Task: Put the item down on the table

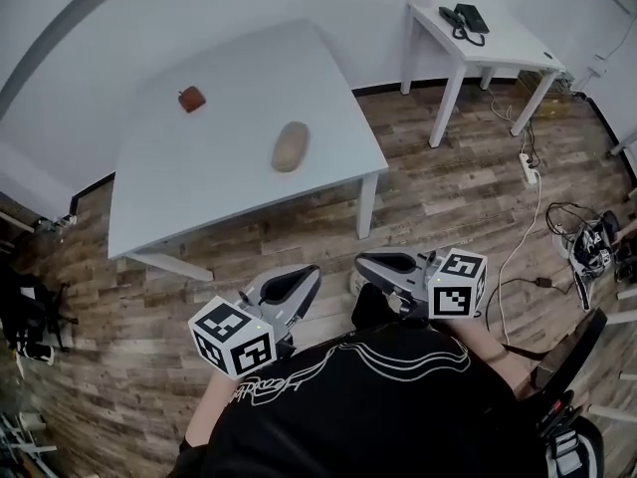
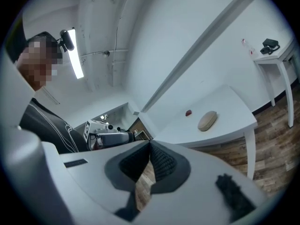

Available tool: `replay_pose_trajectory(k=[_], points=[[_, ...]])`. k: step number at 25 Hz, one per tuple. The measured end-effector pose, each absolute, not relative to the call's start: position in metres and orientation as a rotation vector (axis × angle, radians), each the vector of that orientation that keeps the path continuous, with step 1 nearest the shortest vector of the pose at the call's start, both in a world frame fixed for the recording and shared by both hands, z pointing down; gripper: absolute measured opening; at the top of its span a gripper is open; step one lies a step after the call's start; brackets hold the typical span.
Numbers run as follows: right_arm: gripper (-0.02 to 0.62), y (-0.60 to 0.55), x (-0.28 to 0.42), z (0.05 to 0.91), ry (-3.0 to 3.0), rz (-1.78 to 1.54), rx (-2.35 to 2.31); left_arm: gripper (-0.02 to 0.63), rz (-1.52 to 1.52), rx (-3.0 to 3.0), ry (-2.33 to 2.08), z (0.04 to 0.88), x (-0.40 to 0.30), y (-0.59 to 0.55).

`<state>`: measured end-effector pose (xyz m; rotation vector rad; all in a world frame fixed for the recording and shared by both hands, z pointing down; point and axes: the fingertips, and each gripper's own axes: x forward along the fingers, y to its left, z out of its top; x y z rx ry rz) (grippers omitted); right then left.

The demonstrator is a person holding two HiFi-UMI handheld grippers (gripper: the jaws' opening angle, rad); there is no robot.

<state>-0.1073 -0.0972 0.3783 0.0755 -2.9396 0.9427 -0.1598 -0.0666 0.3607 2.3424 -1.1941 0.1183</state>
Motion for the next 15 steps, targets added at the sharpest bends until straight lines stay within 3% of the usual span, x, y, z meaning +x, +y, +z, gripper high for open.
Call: replay_pose_trajectory(k=[15], points=[[0.008,-0.049,-0.121,0.347,-2.973,0.865,-0.066,0.003,0.042,2.359,-1.307,0.329,-0.169,-0.025]])
